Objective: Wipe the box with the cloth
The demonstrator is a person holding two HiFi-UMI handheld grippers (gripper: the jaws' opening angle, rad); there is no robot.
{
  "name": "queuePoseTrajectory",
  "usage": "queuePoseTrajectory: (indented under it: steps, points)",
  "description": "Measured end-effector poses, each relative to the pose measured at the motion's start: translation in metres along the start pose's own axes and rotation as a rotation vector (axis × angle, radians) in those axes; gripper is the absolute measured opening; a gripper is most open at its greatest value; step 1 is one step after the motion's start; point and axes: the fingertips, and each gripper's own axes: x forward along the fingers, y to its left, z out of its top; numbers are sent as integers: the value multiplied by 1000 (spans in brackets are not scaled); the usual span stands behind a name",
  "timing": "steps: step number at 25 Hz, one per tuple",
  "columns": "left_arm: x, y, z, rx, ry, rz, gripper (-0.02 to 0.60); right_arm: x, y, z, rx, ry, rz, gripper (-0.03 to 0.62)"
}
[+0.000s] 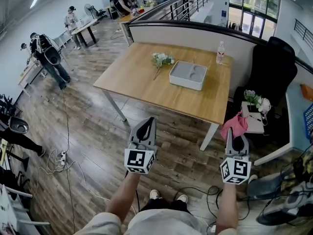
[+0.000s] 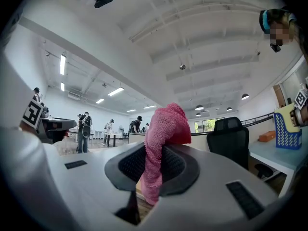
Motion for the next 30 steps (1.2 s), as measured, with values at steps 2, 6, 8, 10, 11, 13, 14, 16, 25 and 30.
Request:
queuePoseTrajectory:
  steps: [2,6,8,10,11,13,14,16,25,30]
  points:
    - [2,-12,-4,2,5,-4,14,-3,-11,-6,8,8,-2,66]
    - [10,-27,-7,-13,13,-13,14,-7,-28,-12,12,16,-7,66]
    - [14,-30,-8,-20,13,-12,14,-7,-32,-13,12,18,-6,66]
    - [19,-34,-9,-22,12,-14,14,-5,-37,-15,11,18,-6,66]
    - [23,-36,-11,-22,12,-19,14,-3,-40,-16,9,17,-6,66]
    - [32,-41,-14,-21,13,-32,14,1,-45,-20,-1,15,-6,66]
    - [37,-42,-16,-22,13,-35,14,3,-47,-21,-3,17,-8,66]
    - [46,-40,-17,-31,9,-36,14,9,-50,-20,-2,23,-16,66]
    - [105,-27,-23,-65,-45,-80,14,57,-68,-8,-36,2,-64,66]
    - [142,0,-25,-64,-58,-88,14,104,-70,-3,-43,-8,-75,66]
